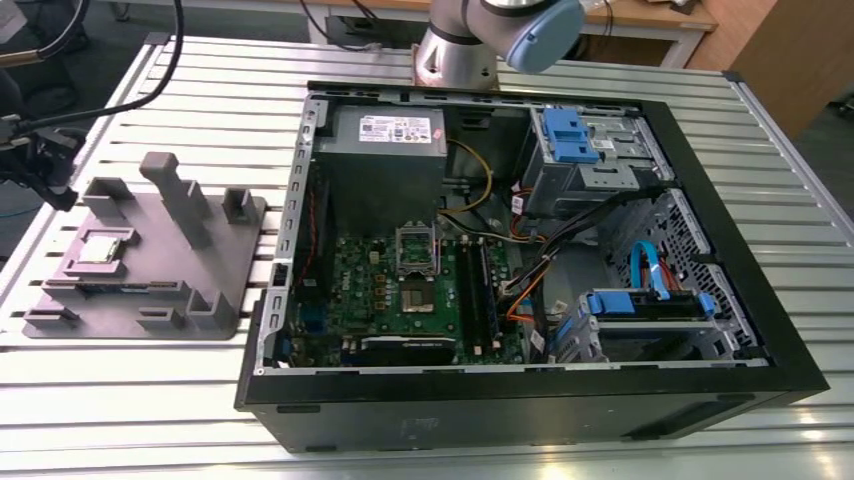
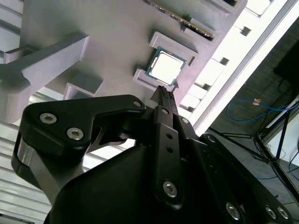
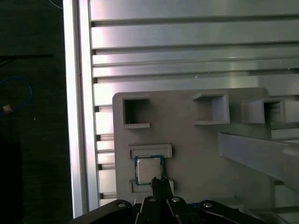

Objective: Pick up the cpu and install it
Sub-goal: 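Pick up the cpu and move it towards the insertion slot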

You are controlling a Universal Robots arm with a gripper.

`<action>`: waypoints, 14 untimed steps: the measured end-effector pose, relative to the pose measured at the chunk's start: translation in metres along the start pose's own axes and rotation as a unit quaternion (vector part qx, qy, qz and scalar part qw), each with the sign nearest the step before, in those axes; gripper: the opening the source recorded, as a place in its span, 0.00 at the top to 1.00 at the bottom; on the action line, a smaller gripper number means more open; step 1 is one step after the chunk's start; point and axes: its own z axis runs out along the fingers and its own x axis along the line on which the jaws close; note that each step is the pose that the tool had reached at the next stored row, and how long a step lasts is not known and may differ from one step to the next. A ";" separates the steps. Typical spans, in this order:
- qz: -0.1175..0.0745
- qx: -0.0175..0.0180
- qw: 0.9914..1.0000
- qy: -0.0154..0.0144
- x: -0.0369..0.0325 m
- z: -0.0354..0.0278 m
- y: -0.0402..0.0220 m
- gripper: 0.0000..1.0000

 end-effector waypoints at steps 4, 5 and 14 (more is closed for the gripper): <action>0.000 0.000 1.000 0.000 0.0002 0.0073 -0.0024 0.89; 0.000 0.000 1.000 0.000 0.0002 0.0090 -0.0029 0.89; 0.000 0.000 1.000 0.000 0.0010 0.0252 -0.0049 0.89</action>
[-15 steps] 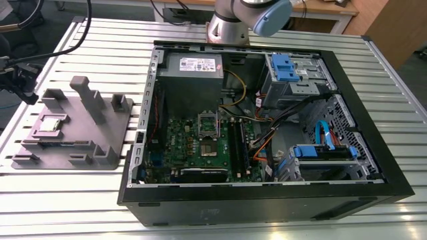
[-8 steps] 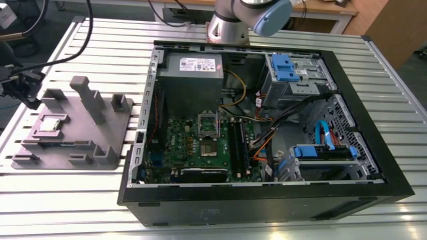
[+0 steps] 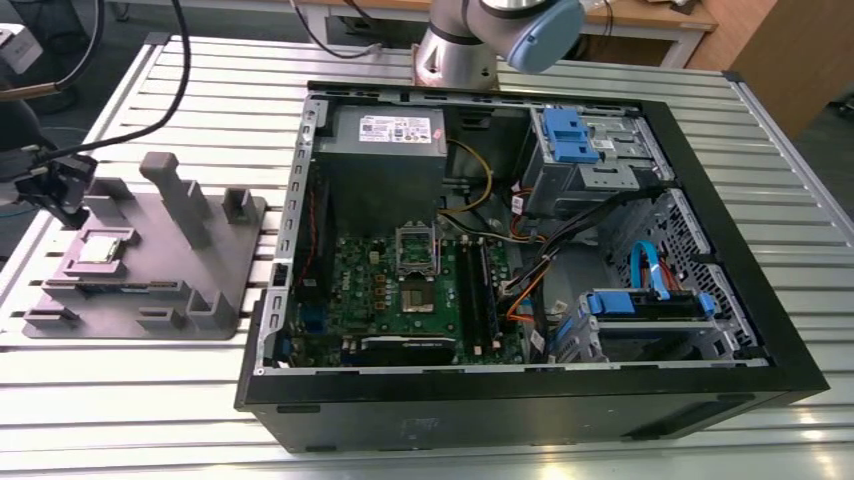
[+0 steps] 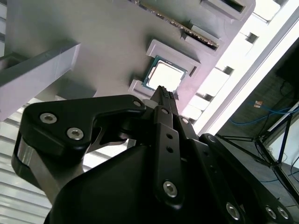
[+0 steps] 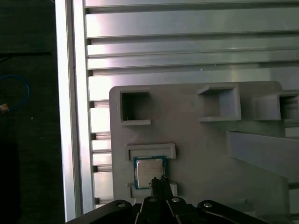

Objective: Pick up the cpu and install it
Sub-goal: 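Pick up the cpu and move it towards the insertion slot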

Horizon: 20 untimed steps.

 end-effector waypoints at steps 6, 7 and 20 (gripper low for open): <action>0.000 0.000 1.000 0.000 0.0014 0.0106 -0.0005 0.89; 0.000 0.000 1.000 0.000 0.0016 0.0119 -0.0005 0.89; 0.000 0.001 1.000 0.000 0.0051 0.0271 -0.0013 0.89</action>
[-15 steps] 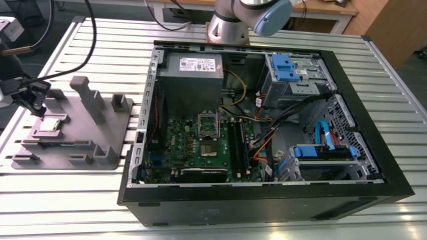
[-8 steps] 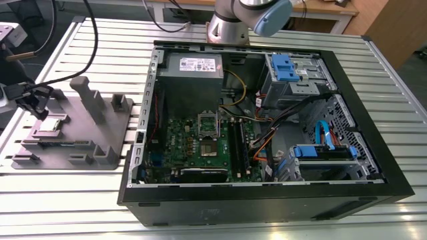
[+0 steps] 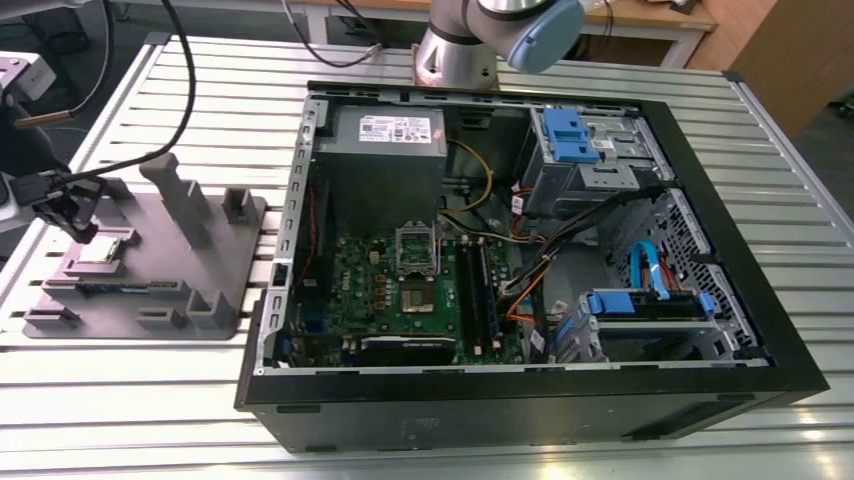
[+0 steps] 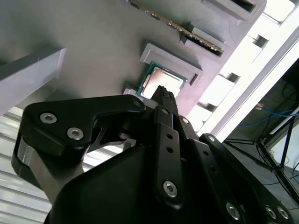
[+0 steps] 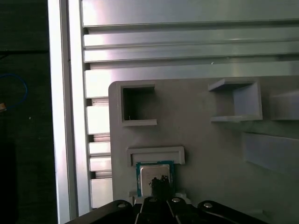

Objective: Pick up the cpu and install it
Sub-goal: 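Pick up the cpu and move it towards the insertion slot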

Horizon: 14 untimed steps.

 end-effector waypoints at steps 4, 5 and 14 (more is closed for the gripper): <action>0.000 0.000 1.000 0.000 0.0004 0.0070 -0.0002 0.89; 0.000 0.000 1.000 0.000 0.0004 0.0082 -0.0003 0.89; -0.002 0.000 1.000 0.000 0.0005 0.0095 -0.0002 0.89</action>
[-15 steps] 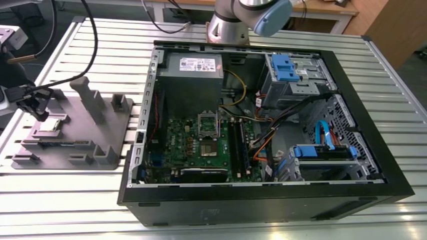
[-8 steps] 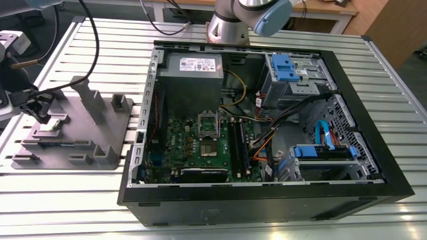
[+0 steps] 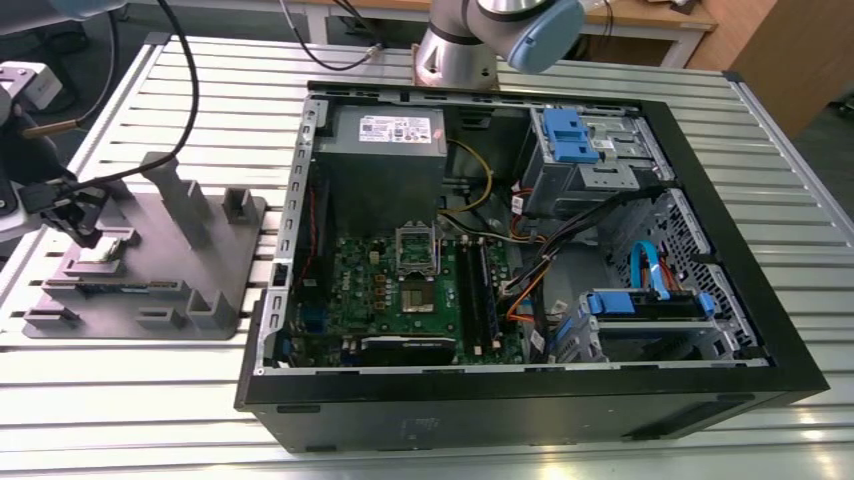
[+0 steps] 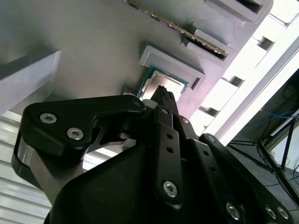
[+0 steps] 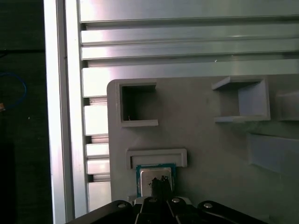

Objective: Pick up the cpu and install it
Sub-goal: 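Pick up the cpu and move it towards the insertion slot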

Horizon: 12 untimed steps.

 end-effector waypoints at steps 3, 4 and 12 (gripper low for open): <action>-0.006 0.000 1.000 0.000 0.0001 0.0004 0.0000 0.89; -0.007 0.000 1.000 0.000 0.0001 0.0004 0.0000 0.89; -0.008 0.000 1.000 0.000 0.0001 0.0014 0.0000 0.89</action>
